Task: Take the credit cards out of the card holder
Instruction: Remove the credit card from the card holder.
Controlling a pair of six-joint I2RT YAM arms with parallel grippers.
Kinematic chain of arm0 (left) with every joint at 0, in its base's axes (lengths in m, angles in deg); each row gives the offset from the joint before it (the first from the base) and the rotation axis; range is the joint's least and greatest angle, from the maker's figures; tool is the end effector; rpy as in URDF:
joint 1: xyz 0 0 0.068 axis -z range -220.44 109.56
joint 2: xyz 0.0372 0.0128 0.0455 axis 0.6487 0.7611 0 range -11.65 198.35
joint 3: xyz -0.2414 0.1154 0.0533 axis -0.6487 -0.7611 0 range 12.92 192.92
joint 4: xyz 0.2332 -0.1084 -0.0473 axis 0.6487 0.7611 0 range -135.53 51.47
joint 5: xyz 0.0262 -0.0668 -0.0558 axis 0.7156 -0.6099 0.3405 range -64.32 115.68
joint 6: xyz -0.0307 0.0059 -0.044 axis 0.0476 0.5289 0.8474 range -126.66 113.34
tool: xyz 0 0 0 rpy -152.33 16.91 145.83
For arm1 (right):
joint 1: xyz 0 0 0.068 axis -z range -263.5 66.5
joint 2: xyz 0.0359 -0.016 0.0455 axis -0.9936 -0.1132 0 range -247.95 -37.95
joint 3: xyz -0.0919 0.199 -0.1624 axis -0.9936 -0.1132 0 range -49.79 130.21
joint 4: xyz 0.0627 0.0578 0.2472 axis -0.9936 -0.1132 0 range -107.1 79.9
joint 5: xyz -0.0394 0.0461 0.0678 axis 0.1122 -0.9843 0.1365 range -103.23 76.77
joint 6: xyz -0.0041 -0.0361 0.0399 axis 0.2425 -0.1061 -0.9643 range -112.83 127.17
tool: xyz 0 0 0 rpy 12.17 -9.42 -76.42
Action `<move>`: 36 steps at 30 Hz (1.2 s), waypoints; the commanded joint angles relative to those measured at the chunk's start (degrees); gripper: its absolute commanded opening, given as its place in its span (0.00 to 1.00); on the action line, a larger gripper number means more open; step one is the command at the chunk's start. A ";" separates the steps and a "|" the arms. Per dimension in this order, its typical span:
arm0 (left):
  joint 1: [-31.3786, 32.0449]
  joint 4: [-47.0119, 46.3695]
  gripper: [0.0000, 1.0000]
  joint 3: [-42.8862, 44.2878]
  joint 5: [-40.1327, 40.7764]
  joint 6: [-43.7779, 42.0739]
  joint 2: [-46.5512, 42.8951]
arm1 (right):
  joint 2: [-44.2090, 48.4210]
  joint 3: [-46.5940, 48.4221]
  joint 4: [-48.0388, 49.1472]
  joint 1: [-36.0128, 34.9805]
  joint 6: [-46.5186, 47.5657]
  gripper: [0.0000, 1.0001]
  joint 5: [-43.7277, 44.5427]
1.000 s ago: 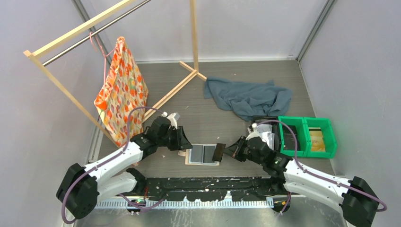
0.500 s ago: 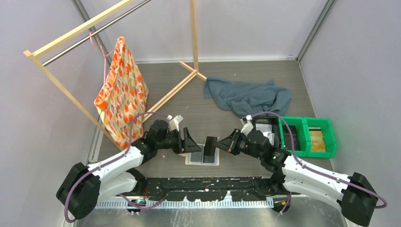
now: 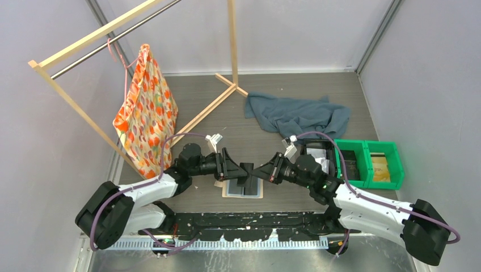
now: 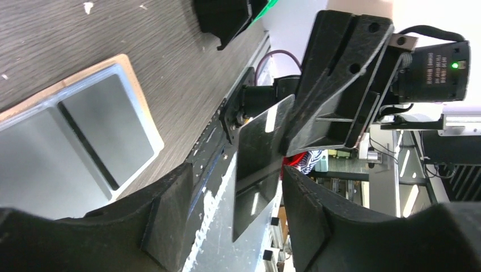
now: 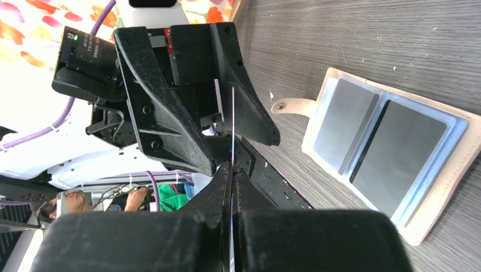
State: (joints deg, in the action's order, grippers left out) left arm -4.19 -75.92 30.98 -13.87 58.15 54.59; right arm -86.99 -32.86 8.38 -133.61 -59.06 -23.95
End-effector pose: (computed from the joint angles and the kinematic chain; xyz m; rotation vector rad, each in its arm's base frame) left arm 0.1627 -0.1474 0.1815 0.0165 2.2688 -1.7375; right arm 0.1182 0.1518 0.2078 0.1423 2.1183 1.5197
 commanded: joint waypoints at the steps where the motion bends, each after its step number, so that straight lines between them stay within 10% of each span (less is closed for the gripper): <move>1: -0.29 -9.46 0.56 0.37 -2.25 3.06 0.38 | -1.09 1.00 4.71 0.16 -0.36 0.01 -2.06; 28: -2.15 -9.91 0.01 -0.13 -1.74 5.98 -2.69 | -3.92 -2.47 8.19 2.85 -2.90 0.01 -2.83; 36: -3.21 -6.25 0.01 0.38 -1.65 5.59 -4.61 | -0.90 -2.40 5.95 3.29 -2.83 0.69 -2.98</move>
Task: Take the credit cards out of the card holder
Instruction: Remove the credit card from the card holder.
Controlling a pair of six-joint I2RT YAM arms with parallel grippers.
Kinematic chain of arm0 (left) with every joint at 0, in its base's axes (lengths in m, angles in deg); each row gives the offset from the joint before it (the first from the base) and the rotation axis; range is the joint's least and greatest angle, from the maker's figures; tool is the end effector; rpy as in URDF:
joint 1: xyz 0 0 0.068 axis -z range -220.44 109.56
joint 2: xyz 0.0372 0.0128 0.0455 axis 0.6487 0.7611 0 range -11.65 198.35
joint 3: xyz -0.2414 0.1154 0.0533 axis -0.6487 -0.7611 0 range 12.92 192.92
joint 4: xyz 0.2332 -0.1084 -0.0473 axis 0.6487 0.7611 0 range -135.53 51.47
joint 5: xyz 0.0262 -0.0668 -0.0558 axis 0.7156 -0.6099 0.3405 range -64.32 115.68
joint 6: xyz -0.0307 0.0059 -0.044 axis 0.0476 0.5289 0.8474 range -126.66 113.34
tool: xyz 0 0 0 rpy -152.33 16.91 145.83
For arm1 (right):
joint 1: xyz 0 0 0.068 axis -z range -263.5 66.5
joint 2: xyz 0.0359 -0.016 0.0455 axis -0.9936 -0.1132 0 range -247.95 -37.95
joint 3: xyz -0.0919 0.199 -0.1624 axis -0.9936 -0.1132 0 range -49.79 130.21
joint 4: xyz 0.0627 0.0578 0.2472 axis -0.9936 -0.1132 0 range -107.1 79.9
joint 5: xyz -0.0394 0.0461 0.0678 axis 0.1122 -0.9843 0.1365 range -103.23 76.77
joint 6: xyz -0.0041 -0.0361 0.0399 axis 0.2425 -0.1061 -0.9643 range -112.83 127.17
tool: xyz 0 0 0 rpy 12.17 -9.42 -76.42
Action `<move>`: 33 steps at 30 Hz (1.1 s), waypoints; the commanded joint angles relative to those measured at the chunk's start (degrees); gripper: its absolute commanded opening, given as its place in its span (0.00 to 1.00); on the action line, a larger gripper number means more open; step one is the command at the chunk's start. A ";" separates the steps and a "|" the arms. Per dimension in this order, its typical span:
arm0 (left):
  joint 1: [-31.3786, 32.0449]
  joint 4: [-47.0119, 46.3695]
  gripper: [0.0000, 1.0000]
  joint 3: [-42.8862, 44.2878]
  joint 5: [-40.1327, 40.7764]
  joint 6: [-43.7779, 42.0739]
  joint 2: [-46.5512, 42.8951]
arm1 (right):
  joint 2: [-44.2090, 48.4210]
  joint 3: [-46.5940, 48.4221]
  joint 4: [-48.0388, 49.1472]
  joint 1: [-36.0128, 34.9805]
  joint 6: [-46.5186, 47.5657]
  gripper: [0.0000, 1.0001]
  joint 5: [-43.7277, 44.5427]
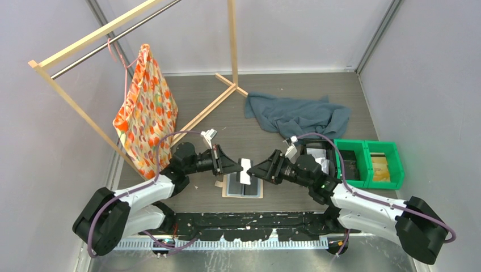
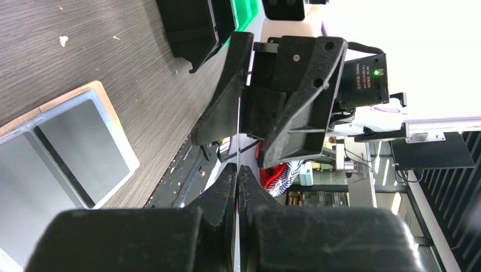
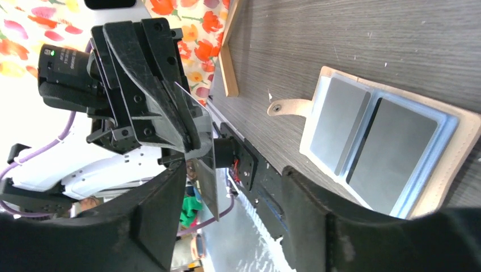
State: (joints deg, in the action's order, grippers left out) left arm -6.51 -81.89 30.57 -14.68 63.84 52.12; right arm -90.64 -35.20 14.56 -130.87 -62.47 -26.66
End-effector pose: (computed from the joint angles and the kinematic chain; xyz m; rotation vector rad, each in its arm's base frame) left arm 0.1665 -0.1397 0.1981 -0.0401 2.1437 -1.8255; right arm 0.1263 0.1494 0.1943 0.2172 2.1282 1.5646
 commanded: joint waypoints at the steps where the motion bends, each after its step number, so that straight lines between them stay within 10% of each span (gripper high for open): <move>1: -1.03 0.07 0.01 0.93 -0.85 -0.10 -2.46 | 3.58 -0.14 -0.91 0.73 0.90 0.72 -0.20; 13: -1.59 1.59 0.01 1.95 -2.13 0.42 -3.20 | 1.12 -2.40 12.33 1.82 -0.39 0.67 -6.61; 33: -1.68 1.38 0.01 1.53 -1.82 0.87 -2.45 | -9.51 -1.14 26.99 1.85 -3.45 0.21 -11.81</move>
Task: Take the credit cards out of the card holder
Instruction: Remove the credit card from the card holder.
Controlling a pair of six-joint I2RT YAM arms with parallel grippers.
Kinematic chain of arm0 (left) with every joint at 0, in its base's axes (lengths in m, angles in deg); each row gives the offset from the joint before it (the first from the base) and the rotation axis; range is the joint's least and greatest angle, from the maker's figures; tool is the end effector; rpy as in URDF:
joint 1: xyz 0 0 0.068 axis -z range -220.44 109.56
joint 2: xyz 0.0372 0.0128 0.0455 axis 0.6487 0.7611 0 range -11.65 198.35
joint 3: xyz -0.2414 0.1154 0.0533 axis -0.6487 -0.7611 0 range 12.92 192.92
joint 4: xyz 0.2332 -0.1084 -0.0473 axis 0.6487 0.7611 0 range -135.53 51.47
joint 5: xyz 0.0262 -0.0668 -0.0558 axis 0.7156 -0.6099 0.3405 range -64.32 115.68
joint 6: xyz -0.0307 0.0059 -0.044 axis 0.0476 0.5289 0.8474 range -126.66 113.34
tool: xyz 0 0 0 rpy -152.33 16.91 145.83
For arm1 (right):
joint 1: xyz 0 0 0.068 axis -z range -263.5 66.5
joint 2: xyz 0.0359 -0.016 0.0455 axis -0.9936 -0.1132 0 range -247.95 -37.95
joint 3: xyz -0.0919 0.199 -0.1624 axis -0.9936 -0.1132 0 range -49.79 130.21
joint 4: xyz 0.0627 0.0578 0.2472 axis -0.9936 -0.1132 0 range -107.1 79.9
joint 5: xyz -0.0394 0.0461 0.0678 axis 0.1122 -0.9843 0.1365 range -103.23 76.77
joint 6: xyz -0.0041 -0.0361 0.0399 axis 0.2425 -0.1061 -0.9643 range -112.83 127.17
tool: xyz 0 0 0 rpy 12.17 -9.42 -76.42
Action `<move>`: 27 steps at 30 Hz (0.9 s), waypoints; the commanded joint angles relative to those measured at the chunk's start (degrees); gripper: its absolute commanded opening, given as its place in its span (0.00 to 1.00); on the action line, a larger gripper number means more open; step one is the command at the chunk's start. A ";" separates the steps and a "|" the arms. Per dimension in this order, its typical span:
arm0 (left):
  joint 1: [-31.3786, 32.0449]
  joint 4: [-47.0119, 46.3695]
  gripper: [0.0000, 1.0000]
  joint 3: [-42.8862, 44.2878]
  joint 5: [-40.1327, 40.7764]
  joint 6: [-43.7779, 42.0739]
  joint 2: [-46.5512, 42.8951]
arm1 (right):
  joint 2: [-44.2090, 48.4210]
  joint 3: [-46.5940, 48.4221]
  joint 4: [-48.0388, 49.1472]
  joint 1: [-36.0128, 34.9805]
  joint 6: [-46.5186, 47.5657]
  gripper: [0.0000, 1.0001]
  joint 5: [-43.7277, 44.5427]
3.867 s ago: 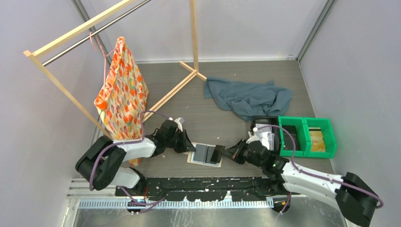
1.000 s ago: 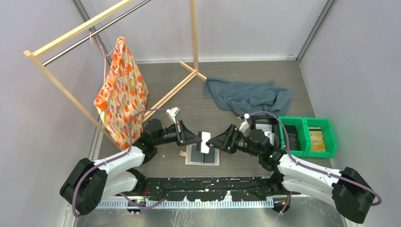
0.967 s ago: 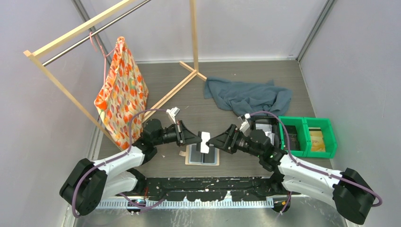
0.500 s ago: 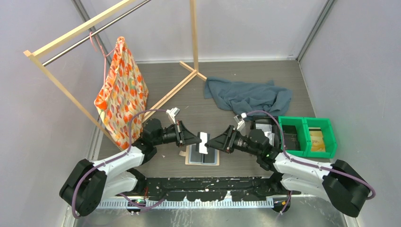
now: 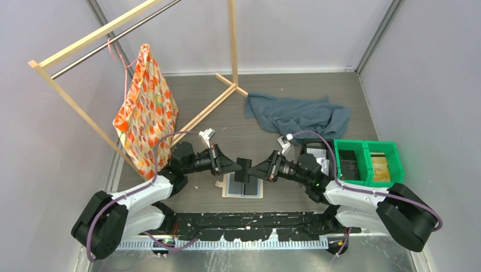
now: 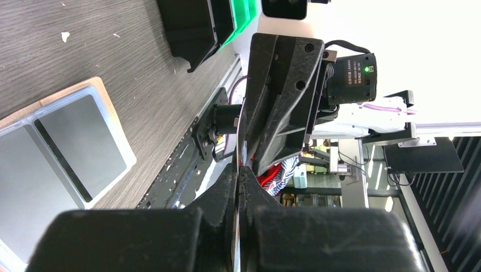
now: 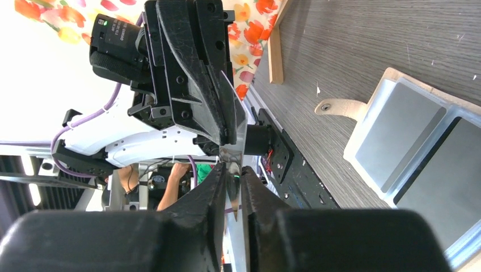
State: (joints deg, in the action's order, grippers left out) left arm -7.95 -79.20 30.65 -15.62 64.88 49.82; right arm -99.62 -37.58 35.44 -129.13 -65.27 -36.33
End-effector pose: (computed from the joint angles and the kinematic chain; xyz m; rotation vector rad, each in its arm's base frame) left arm 0.1659 -0.1335 0.2017 -0.0748 2.1511 -1.8321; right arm 0.1341 0.1571 0.1914 0.0916 2.0156 1.7955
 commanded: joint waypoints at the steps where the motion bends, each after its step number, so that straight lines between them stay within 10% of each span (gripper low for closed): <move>1: -0.26 -1.39 0.01 1.50 -0.84 -0.18 -0.06 | -0.83 1.36 6.45 0.11 -0.70 0.18 -2.42; 11: -0.32 -1.44 0.01 1.42 -0.67 -0.09 0.23 | -3.58 0.97 10.73 0.10 -2.46 0.01 -3.35; 19: -0.32 -1.41 0.01 1.50 -0.89 -0.03 0.03 | -3.77 1.70 10.39 0.10 -2.37 0.21 -4.38; 27: -0.34 -1.75 0.01 1.22 -1.00 -0.04 0.32 | -4.75 1.69 11.50 0.09 -2.61 0.13 -4.03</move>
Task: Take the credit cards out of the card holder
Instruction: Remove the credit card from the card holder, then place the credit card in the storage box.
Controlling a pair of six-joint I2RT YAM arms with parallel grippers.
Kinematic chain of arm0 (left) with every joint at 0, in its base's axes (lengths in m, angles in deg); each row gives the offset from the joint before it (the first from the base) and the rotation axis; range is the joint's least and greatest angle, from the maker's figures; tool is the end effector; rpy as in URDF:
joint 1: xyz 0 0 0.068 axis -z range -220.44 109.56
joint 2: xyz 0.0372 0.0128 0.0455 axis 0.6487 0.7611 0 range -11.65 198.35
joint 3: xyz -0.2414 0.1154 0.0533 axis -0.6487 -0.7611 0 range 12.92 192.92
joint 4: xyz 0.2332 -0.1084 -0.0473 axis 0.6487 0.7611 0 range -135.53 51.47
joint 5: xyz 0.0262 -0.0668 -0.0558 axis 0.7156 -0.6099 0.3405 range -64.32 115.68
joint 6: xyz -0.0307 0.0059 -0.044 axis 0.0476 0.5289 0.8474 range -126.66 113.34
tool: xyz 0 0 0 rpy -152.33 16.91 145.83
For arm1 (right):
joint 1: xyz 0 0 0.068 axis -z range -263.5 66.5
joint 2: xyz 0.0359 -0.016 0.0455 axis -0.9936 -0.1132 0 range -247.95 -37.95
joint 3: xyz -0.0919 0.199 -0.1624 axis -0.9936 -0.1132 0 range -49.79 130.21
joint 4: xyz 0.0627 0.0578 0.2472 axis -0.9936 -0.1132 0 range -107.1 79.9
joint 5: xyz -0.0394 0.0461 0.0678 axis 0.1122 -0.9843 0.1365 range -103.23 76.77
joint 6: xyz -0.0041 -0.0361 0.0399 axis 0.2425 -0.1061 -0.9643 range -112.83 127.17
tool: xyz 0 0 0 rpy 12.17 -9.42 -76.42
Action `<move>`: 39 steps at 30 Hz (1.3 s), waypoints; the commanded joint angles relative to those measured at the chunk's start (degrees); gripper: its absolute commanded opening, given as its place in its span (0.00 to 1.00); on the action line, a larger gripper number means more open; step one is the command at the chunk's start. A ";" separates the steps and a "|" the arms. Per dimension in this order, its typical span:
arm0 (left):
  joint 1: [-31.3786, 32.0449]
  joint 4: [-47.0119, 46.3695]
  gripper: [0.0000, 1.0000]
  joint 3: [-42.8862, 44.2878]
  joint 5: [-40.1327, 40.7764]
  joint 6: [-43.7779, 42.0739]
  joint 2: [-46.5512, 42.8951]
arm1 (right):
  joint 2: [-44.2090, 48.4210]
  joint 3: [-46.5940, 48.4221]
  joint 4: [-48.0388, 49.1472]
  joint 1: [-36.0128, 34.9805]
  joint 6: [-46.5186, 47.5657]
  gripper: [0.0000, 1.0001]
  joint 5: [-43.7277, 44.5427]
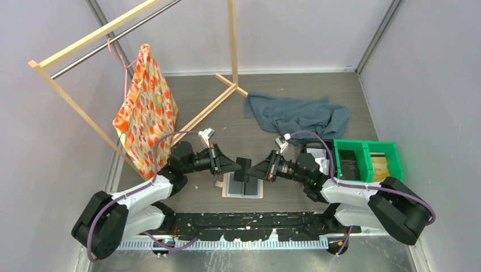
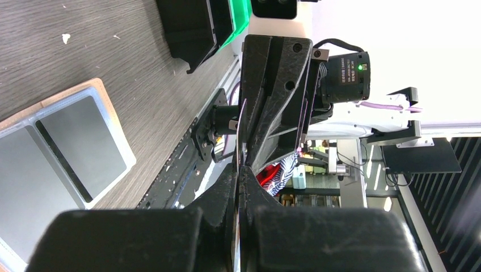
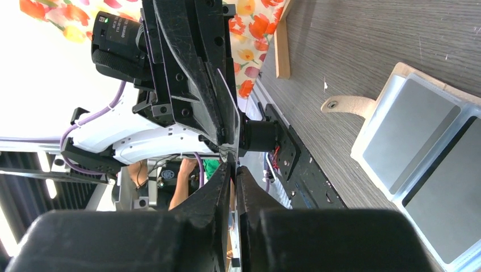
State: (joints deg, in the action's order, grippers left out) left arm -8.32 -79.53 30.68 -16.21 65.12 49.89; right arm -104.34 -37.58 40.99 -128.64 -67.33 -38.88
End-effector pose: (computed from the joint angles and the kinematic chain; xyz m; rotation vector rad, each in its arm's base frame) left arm 0.1667 -0.1327 0.2023 -0.0733 2.1481 -1.8398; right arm 0.1388 0.1613 0.1861 0.0887 2.0244 1.8492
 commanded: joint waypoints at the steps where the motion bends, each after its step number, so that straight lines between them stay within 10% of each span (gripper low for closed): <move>1: 0.00 -1.56 0.01 1.22 -0.47 -0.25 0.29 | -0.05 1.68 5.95 -0.36 -0.56 0.11 -1.43; 5: 0.04 -1.51 0.01 1.46 -0.54 -0.33 0.49 | 0.02 1.64 5.28 -0.38 -0.56 0.01 -0.81; 9: -0.04 4.81 0.39 3.11 0.62 -2.62 -0.31 | 3.39 1.77 -2.07 -0.01 0.61 0.01 2.70; 17: -0.17 47.89 0.60 14.13 20.94 -19.52 -13.43 | 26.23 16.36 -63.84 1.11 14.99 0.01 30.43; 28: -0.21 51.32 0.60 17.34 21.95 -22.22 -12.86 | 8.47 53.56 -131.47 7.84 10.56 0.01 86.74; 39: -0.22 53.25 0.60 21.09 18.44 -24.33 -9.64 | 3.85 60.19 -120.27 42.17 21.67 0.01 72.89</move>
State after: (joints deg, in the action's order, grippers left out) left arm -8.32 -26.78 48.75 4.08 42.70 40.69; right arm -103.27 20.01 -82.83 -91.58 -47.72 38.84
